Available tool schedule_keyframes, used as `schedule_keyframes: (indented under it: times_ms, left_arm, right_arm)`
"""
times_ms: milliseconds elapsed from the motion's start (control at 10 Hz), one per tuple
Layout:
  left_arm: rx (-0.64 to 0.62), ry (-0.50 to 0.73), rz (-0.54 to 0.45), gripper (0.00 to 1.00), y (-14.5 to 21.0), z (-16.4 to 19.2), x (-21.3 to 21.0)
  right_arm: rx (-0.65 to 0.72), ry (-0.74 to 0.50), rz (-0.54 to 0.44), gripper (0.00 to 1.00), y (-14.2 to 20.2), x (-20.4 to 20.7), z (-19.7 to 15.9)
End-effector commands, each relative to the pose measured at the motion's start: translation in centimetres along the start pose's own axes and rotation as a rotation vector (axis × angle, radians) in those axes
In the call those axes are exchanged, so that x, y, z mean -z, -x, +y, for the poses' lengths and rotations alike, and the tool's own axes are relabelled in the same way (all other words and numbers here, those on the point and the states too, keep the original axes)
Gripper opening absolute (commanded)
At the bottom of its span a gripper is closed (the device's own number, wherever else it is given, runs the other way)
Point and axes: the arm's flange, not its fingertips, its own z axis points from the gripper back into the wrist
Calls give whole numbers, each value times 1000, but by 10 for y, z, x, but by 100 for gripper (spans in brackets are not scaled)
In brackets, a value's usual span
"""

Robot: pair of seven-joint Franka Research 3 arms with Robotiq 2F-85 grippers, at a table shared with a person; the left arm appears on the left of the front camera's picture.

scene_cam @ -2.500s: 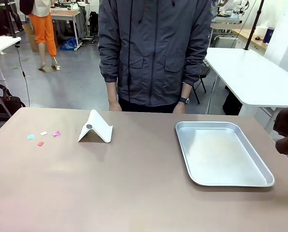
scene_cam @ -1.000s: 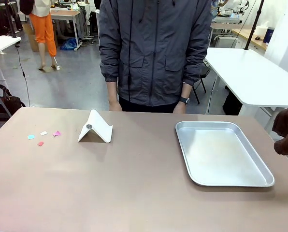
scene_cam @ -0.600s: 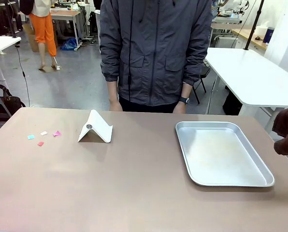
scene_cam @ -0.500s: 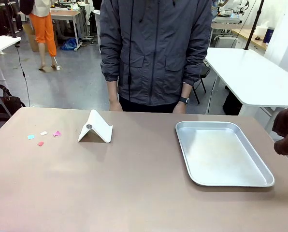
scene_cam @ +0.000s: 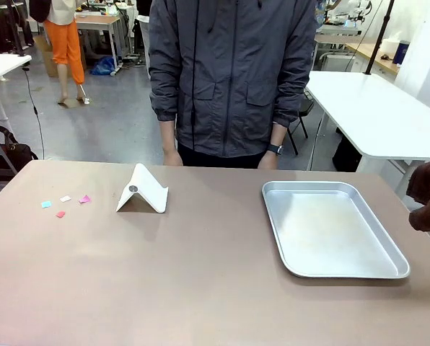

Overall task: Clean the surface of the table.
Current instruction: Clean the area not pointed to by the person.

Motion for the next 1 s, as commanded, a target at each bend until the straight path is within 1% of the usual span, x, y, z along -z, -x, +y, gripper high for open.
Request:
schedule_keyframes:
  times_ms: [0, 200, 300, 400, 500, 600, 900]
  left_arm:
    - [-104, -90, -21, 22, -13, -29, 51]
    - [-212, -234, 47, 22, -34, -34, 95]
    - [-225, -279, 43, 22, -45, -34, 115]
    - [-262, -327, 72, 22, -53, -30, 128]
    - [-281, -347, 100, 22, -59, -22, 141]
    - [-295, -370, 106, 22, -61, -11, 150]
    - [-304, -436, 167, 22, -54, 15, 176]
  right_arm:
    - [19, -3, 9, 10, 5, 1, 4]
    - [19, -3, 9, 10, 5, 1, 4]
    - [19, -3, 9, 10, 5, 1, 4]
    - [19, -3, 9, 10, 5, 1, 4]
    - [19, -3, 9, 10, 5, 1, 4]
    - [19, -3, 9, 10, 5, 1, 4]
    - [19, -3, 9, 10, 5, 1, 4]
